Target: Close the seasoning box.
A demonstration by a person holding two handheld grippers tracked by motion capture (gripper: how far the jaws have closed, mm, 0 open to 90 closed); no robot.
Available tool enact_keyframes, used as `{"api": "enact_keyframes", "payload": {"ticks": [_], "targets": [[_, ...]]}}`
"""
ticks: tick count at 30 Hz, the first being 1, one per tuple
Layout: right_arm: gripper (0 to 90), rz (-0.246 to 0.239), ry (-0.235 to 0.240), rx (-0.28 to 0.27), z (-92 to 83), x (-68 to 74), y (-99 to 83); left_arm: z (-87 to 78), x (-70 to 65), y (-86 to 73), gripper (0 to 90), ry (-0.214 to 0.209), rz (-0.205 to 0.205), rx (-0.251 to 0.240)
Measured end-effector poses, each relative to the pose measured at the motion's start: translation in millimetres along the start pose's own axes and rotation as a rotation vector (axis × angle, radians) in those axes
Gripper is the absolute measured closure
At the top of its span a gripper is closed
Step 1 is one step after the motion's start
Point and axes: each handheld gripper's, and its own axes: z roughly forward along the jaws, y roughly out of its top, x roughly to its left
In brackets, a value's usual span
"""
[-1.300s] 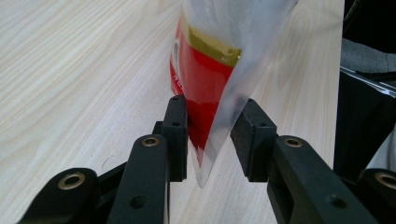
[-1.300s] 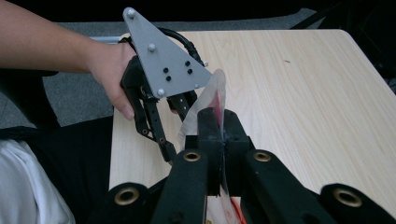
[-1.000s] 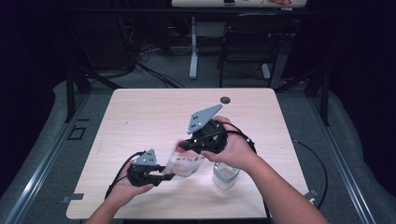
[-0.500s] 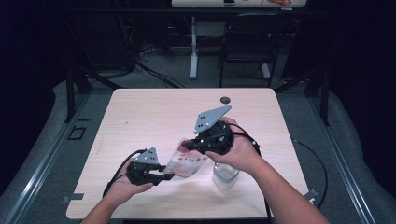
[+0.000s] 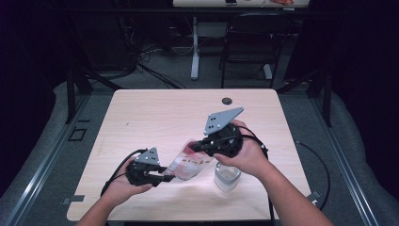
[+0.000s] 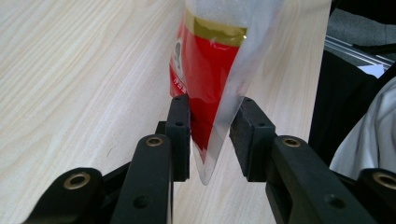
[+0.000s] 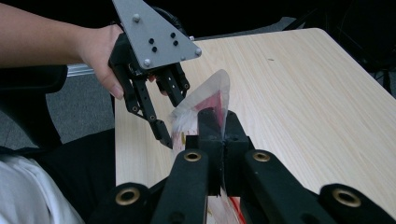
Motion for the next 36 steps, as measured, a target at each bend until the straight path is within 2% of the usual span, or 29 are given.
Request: {"api": "enact_keyframes", "payload": {"ticks": [1,2,9,22,36], "targets": [[90.0,0.004,0.002,-0.005,-0.5,-0.3,-1.0,-1.0,-1.0,0.8,70.1,0.024,0.001,0.011],[89.9,0.007,0.0,-0.006,-1.2,-0.6,-2.0,-1.3,-0.1,0.7,70.1,0.005,0.0,0.005],[89.9,0.021,-0.005,-0.022,-3.4,-2.1,-9.1,-4.4,-0.2,2.3,70.7,0.001,-0.002,0.019],[89.9,0.044,-0.006,-0.053,-6.3,-3.3,-18.3,-14.0,0.4,6.3,71.6,0.02,0.014,0.049],[89.9,0.063,-0.014,-0.072,-8.2,-4.8,-26.4,-17.7,1.0,7.9,72.1,0.013,-0.002,0.048]]}}
